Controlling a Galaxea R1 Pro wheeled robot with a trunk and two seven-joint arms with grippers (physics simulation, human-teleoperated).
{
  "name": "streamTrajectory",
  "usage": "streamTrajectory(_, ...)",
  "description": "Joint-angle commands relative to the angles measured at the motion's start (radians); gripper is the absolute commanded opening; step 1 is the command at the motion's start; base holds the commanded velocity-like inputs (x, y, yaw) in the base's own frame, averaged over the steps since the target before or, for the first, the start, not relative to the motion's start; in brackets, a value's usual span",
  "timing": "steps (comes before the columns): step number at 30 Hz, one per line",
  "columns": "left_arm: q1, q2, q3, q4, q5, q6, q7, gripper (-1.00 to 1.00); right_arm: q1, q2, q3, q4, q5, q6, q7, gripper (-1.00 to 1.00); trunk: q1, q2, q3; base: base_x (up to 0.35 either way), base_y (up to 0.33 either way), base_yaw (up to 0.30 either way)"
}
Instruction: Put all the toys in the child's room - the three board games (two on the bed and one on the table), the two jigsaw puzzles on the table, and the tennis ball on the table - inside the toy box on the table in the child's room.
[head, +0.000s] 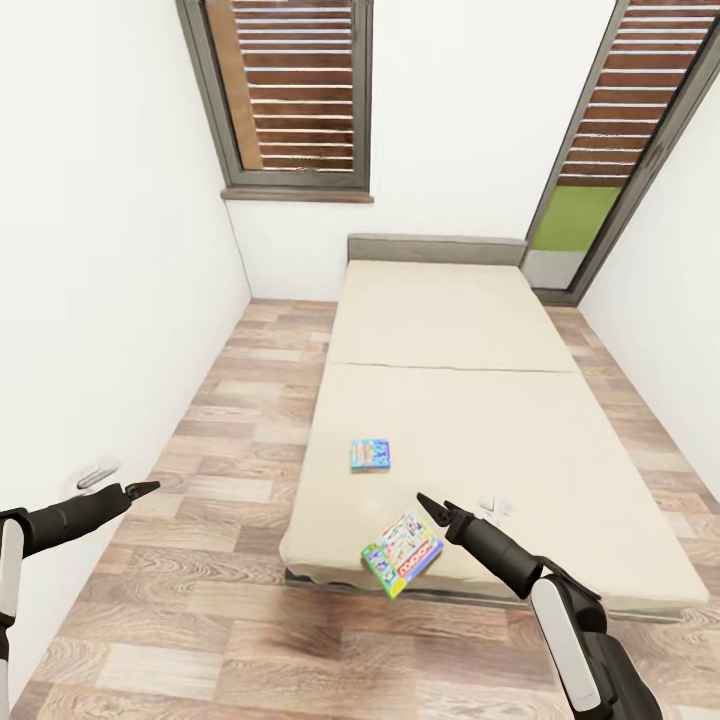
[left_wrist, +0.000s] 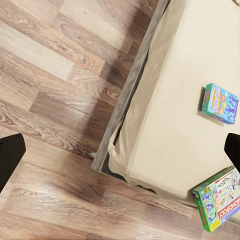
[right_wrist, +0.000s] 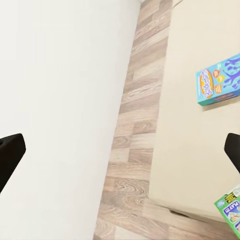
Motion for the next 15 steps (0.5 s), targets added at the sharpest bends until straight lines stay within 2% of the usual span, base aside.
streamTrajectory(1,-0.001,0.000,0.001,0.000,0.000,0.007,-0.003,1.00,-0.001,0.001,-0.003,0.000,-0.006,0.008,0.002,1.00,0.001,-0.002,0.000,0.000,-0.064,0.081)
streamTrajectory(15,-0.001,-0.001,0.001,0.000,0.000,0.007,-0.003,1.00,-0.001,0.001,-0.002,0.000,-0.006,0.008,0.002,1.00,0.001,-0.002,0.022,0.000,-0.032,0.079)
